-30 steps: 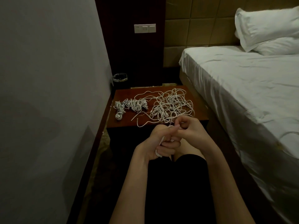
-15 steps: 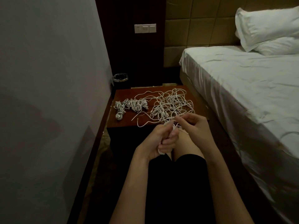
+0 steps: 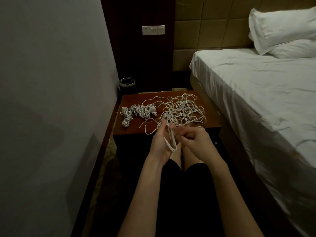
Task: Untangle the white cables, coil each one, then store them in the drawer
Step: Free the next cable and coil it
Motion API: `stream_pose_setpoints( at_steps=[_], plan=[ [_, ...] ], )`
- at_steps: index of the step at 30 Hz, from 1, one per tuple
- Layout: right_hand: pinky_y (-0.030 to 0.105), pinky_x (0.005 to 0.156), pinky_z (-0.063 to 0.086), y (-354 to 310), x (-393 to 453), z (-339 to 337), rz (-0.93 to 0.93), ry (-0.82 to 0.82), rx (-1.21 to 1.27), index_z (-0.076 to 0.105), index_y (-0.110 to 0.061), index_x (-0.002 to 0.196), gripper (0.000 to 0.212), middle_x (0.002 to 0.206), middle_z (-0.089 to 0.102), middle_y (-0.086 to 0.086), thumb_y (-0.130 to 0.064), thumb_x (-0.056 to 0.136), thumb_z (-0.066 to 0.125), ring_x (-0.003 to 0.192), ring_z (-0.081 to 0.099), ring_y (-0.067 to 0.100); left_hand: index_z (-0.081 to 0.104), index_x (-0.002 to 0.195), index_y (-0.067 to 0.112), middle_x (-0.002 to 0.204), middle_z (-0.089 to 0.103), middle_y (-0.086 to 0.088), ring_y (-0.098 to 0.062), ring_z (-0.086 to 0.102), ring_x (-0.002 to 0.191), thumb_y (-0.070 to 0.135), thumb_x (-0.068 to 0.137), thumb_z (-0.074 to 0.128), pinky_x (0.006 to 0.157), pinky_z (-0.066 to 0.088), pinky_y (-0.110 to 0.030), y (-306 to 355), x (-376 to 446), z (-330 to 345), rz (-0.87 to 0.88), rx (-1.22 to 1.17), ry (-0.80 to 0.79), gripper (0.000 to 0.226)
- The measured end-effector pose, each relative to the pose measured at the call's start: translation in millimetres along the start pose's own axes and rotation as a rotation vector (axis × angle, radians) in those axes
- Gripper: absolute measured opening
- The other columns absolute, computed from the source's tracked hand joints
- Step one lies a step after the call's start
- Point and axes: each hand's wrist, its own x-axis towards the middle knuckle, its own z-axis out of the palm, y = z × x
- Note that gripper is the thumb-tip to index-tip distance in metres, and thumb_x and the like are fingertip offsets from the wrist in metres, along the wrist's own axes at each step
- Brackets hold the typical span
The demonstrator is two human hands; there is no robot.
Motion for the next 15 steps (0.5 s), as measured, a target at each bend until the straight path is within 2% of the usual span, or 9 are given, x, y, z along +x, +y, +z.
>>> stream_pose_setpoints(
  at_steps=[2,3,4,5,6,7,9,11,15],
  plan=[
    [0.029,0.068,0.054,-1,-1,-1,0.023,-0.024,-0.077,0.073,-0.020,0.078,0.017,0.066,0.068,0.002,-0.034,0.087,0.069,0.060,0.064,0.009,0.047,0.058,0.013,0.049,0.054,-0.001,-0.024,0.072,0.075,0.049,0.103,0.025,0.094,0.041,-0.035,0,2,-2,0.030,-0.131,0.070,0.062],
    [0.025,0.065,0.051,-2,-2,-3,0.026,-0.036,-0.104,0.072,-0.019,0.076,0.020,0.062,0.067,0.002,-0.037,0.086,0.069,0.056,0.062,0.006,0.047,0.056,0.013,0.044,0.046,0.002,-0.022,0.071,0.069,0.049,0.103,0.027,0.094,0.040,-0.036,1,3,-3,0.046,-0.190,0.099,0.062],
    [0.023,0.062,0.049,-4,-2,-7,0.017,-0.051,-0.116,0.072,-0.019,0.076,0.022,0.060,0.065,0.002,-0.038,0.086,0.069,0.053,0.059,0.005,0.045,0.058,0.014,0.042,0.039,0.004,-0.017,0.065,0.057,0.049,0.103,0.029,0.088,0.045,-0.034,3,3,-4,0.060,-0.235,0.122,0.059],
    [0.022,0.061,0.048,-6,-3,-11,-0.001,-0.074,-0.117,0.072,-0.019,0.076,0.021,0.060,0.065,0.002,-0.038,0.085,0.069,0.053,0.058,0.004,0.043,0.060,0.014,0.041,0.035,0.005,-0.012,0.054,0.044,0.048,0.103,0.030,0.073,0.050,-0.028,4,2,-5,0.070,-0.267,0.132,0.055],
    [0.021,0.060,0.048,-8,-4,-15,-0.021,-0.107,-0.111,0.071,-0.020,0.078,0.018,0.061,0.065,0.001,-0.037,0.085,0.069,0.054,0.057,0.004,0.041,0.062,0.015,0.041,0.032,0.006,-0.008,0.043,0.036,0.047,0.103,0.032,0.054,0.048,-0.021,6,1,-7,0.074,-0.299,0.134,0.052],
    [0.020,0.061,0.048,-9,-5,-19,-0.038,-0.139,-0.104,0.071,-0.021,0.079,0.014,0.064,0.066,0.000,-0.034,0.086,0.069,0.056,0.058,0.004,0.040,0.063,0.015,0.041,0.030,0.007,-0.006,0.034,0.032,0.046,0.103,0.032,0.042,0.039,-0.016,8,0,-7,0.071,-0.318,0.127,0.051],
    [0.016,0.061,0.048,-12,-6,-24,-0.065,-0.182,-0.109,0.071,-0.022,0.081,0.006,0.068,0.066,-0.003,-0.025,0.087,0.069,0.062,0.060,0.003,0.039,0.065,0.016,0.042,0.028,0.007,-0.004,0.026,0.031,0.045,0.103,0.032,0.035,0.025,-0.014,9,-2,-8,0.075,-0.271,0.128,0.049],
    [0.015,0.063,0.049,-15,-7,-24,-0.077,-0.222,-0.135,0.072,-0.022,0.081,0.008,0.074,0.068,-0.004,-0.018,0.087,0.069,0.068,0.062,0.003,0.038,0.065,0.016,0.043,0.027,0.007,-0.004,0.024,0.031,0.045,0.103,0.031,0.033,0.021,-0.015,9,-1,-9,0.086,-0.201,0.135,0.048],
    [0.024,0.070,0.051,-24,-7,-16,-0.110,-0.305,-0.201,0.073,-0.017,0.081,0.006,0.075,0.069,-0.004,-0.018,0.086,0.070,0.070,0.063,0.004,0.038,0.066,0.016,0.044,0.027,0.008,-0.004,0.022,0.030,0.042,0.104,0.032,0.031,0.017,-0.016,9,2,-10,0.095,-0.132,0.154,0.047]
  ],
)
